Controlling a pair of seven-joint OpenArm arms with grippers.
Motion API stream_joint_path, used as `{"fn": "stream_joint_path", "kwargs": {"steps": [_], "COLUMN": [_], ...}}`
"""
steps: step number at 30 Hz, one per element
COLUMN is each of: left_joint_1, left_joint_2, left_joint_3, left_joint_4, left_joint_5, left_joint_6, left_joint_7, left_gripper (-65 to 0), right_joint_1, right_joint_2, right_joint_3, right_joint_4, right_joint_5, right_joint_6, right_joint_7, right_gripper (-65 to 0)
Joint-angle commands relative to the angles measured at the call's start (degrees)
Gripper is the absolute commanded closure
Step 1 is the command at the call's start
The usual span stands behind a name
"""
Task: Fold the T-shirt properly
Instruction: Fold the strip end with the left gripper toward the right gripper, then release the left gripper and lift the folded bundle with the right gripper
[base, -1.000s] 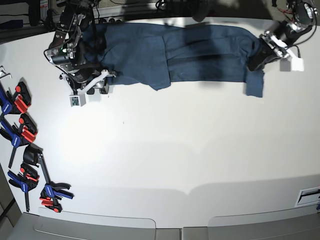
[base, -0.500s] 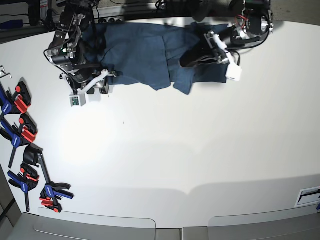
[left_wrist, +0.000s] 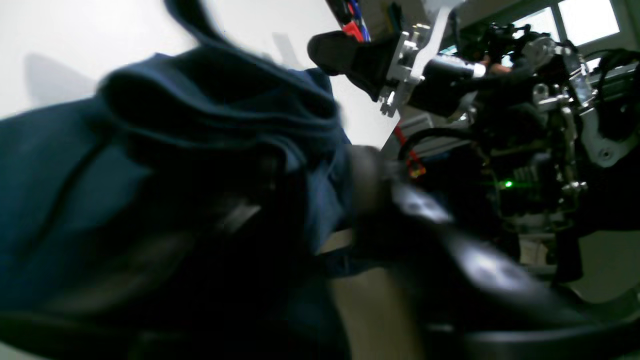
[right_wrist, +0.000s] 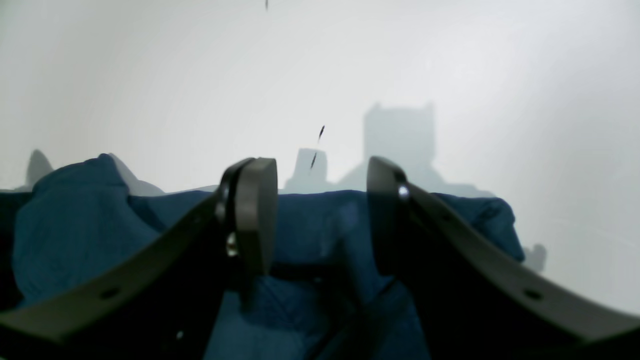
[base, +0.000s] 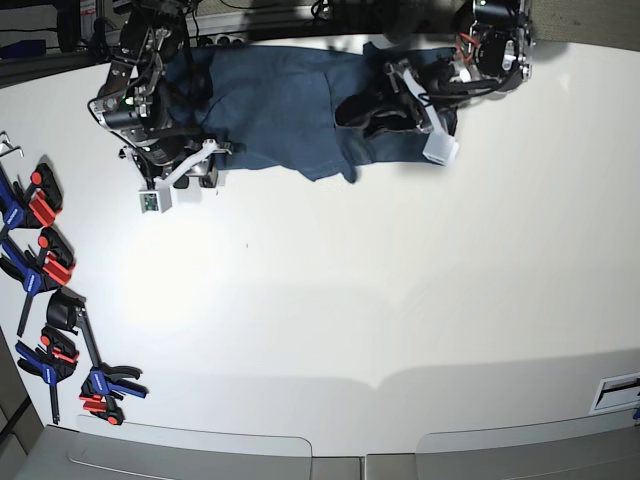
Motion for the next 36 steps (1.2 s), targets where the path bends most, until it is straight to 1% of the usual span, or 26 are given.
{"fn": "stream_joint_path", "kwargs": {"steps": [1,3,7,10,13,17,19,22,23,26,29,32,36], "left_joint_1": [-0.3,-0.3,-0.3,-0.5,-0.4,-0.4,-0.4,-0.4,-0.4,-0.4,-0.5,-0.5,-0.5], "left_joint_2": [0.0,0.0,-0.2,-0.4,-0.8,-1.9,-2.6,-3.8,-4.3,-5.0,-5.1,-5.1,-5.1], "left_joint_3": [0.0,0.0,0.0,0.0,0.0,0.0,0.0,0.0,0.0,0.0,0.0,0.0,0.0], "left_joint_4": [1.2,1.2,1.2,1.2,1.2,1.2,1.2,1.2,1.2,1.2,1.2,1.2,1.2], "left_joint_5": [-1.8,-2.1,-4.4,-4.3,-3.9,-0.1,0.5,1.2,1.2,1.2,1.2,1.2,1.2], "left_joint_6": [-0.7,-0.7,-0.7,-0.7,-0.7,-0.7,-0.7,-0.7,-0.7,-0.7,-0.7,-0.7,-0.7], "left_joint_7": [-1.1,-1.1,-1.1,-1.1,-1.1,-1.1,-1.1,-1.3,-1.3,-1.4,-1.4,-1.4,-1.4], "left_gripper": [-29.3,-29.7,-29.7,-29.7,-29.7,-29.7,-29.7,-29.7,-29.7,-29.7,-29.7,-29.7,-29.7], "right_joint_1": [0.6,0.6,0.6,0.6,0.6,0.6,0.5,0.5,0.5,0.5,0.5,0.5,0.5], "right_joint_2": [0.5,0.5,0.5,0.5,0.9,4.0,5.6,7.4,7.8,9.5,11.2,12.4,12.7], "right_joint_3": [0.2,0.2,0.2,0.2,0.2,0.2,0.7,3.9,5.3,10.0,14.5,17.2,17.9], "right_joint_4": [1.0,1.0,1.0,1.0,1.0,0.8,0.5,-0.5,-1.1,-3.3,-5.8,-9.1,-14.7], "right_joint_5": [0.4,0.4,0.4,0.2,-2.4,-2.4,-2.4,-1.7,-1.1,4.9,13.1,20.8,25.9], "right_joint_6": [-0.2,-0.2,-0.2,-0.2,-0.2,0.1,0.8,0.7,0.7,0.8,1.2,4.4,6.3], "right_joint_7": [1.3,1.3,1.3,1.3,1.3,-0.6,-0.7,-0.6,-0.5,-0.7,-2.4,-5.3,-7.1], "right_gripper": [-27.1,-27.1,-27.1,-27.1,-27.1,-27.2,-27.9,-33.5,-34.4,-34.5,-34.5,-34.5,-34.5]}}
